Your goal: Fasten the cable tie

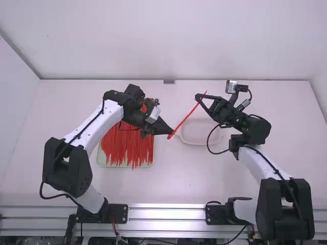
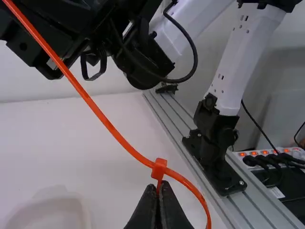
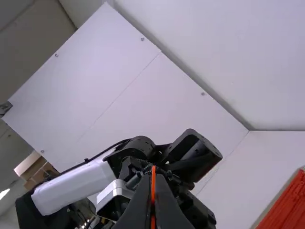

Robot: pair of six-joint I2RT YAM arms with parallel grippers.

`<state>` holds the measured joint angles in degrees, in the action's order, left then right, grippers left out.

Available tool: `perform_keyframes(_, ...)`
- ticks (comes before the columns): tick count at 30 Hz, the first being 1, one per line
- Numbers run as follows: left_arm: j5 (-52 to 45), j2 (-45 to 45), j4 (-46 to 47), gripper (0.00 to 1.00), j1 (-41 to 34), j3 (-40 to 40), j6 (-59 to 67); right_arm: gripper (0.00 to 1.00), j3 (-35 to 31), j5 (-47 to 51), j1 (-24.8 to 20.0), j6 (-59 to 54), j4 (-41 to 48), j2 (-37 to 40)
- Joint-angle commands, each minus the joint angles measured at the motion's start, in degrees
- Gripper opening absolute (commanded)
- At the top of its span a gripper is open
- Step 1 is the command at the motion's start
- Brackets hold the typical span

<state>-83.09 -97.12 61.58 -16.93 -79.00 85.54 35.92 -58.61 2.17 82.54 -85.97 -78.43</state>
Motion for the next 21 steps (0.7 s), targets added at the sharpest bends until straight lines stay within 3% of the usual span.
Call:
perform_keyframes(1, -0.44, -0.39, 1.18, 0.02, 0.11, 1.49, 5.35, 0.0, 1.64, 4.66, -1.88, 0.17, -0.61, 0.94)
perform_keyframes(5, -0.94, -0.39, 1.07, 0.02, 0.09, 1.51, 5.42, 0.0, 1.64, 4.66, -1.88, -0.15, -0.63, 0.94)
perform_keyframes(6, -1.46, -0.39, 0.92, 0.02, 0.11, 1.51, 5.38, 0.03, 1.64, 4.66, -1.86, -0.5, -0.59, 0.94)
perform_keyframes(8, -2.01, -0.39, 0.94, 0.02, 0.11, 1.46, 5.66, 0.25, 1.62, 4.31, -1.86, -0.44, -0.59, 0.94)
perform_keyframes(13, -2.54, -0.39, 0.87, 0.02, 1.16, 1.01, 5.81, 0.31, 1.62, 2.8, -1.88, -0.46, -0.68, 0.94)
perform_keyframes(14, -3.39, -0.39, 0.87, 0.02, 1.31, 1.03, 5.86, 0.41, 1.64, 2.23, -1.88, -0.46, -0.63, 0.94)
perform_keyframes(15, -4.37, -0.39, 0.7, 0.02, 1.27, 1.03, 5.86, 1.0, 1.62, 1.36, -1.86, -0.46, -0.63, 0.94)
perform_keyframes(21, -4.55, -0.39, -0.83, 0.02, 2.38, -0.17, 4.9, 1.0, 1.62, -1.66, -1.88, -0.28, -0.61, 0.94)
